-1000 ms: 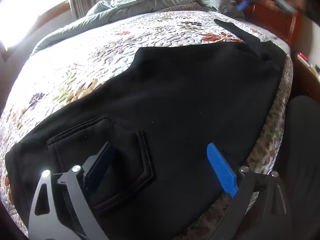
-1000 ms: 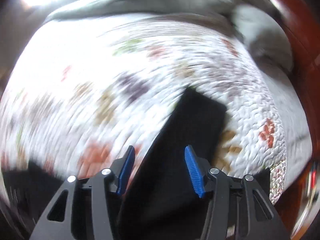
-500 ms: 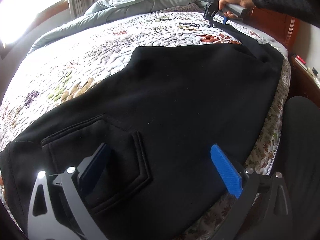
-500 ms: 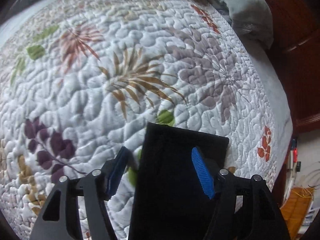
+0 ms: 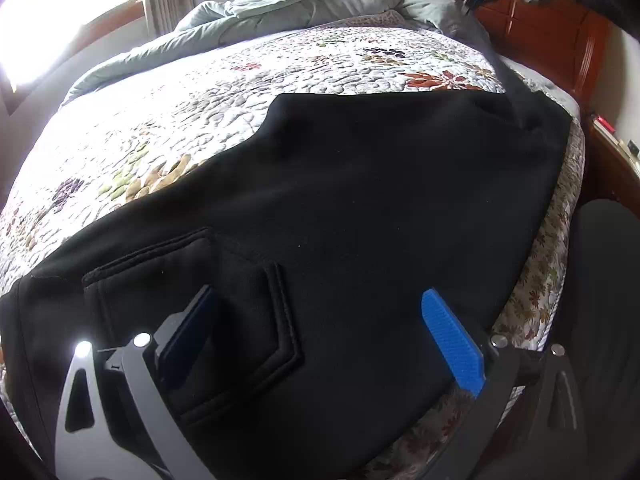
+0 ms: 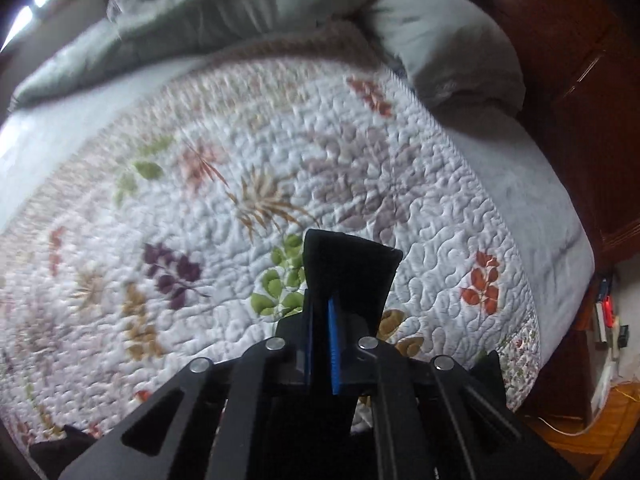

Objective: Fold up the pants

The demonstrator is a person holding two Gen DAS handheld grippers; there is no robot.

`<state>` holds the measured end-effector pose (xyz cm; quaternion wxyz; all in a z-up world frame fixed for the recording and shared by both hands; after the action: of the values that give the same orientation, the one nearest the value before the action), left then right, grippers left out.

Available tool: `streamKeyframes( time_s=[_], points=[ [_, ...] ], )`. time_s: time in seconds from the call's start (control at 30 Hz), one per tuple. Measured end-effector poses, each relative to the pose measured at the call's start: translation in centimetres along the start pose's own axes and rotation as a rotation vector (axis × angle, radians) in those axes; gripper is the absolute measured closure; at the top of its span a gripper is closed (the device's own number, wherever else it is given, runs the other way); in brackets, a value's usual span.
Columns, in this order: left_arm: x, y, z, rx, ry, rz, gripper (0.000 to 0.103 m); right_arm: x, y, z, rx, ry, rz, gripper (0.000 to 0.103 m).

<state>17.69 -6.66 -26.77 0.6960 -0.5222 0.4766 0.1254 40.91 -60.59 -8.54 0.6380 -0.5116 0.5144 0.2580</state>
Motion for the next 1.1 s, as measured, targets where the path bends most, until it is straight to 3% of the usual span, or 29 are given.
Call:
streamKeyframes(
  time_s=[0.07, 0.2, 0.3, 0.5, 0.63, 0.83, 1.1],
  points=[
    [0.0, 0.0, 0.0, -0.003, -0.007, -0.001, 0.003, -3.9, -0.5, 0.1, 0.010, -0.089, -0.075, 0.097],
    [0.1, -0.2, 0.0, -0.017, -0.021, -0.004, 0.003, -11.0, 0.2, -3.5, 0.063, -0.233, -0.251, 0.097],
    [0.1, -0.2, -0.1, -0.036, -0.034, -0.011, 0.003, -12.1, 2.3, -7.6, 0.127, -0.301, -0.323, 0.098],
    [0.2, -0.3, -0.2, -0.065, -0.058, -0.013, 0.003, -5.2, 9.0, -17.3, 0.319, -0.350, -0.284, 0.098],
    [0.3, -0.4, -0.2, -0.077, -0.066, -0.005, 0.003, -0.6, 13.7, -21.6, 0.429, -0.388, -0.235, 0.098],
    [0.5, -0.6, -0.1, -0.093, -0.077, 0.005, 0.003, 3.6, 18.2, -24.3, 0.558, -0.502, -0.203, 0.098],
    [1.0, -1.1, -0.3, -0.092, -0.090, 0.024, 0.003, 7.8, 21.2, -25.8, 0.679, -0.635, -0.167, 0.093]
  ],
)
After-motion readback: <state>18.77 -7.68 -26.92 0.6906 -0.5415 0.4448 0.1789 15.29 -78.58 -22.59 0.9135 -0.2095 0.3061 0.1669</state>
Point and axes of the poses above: each gripper's, at about its wrist camera, not at the fingertips, and x roughly the way its jaws point, z to its left, y to its underside, the point moved 9 cm from there along x, roughly the way its jaws point, and after that the axes turned 3 degrees about -x, right-handed, at the moved point
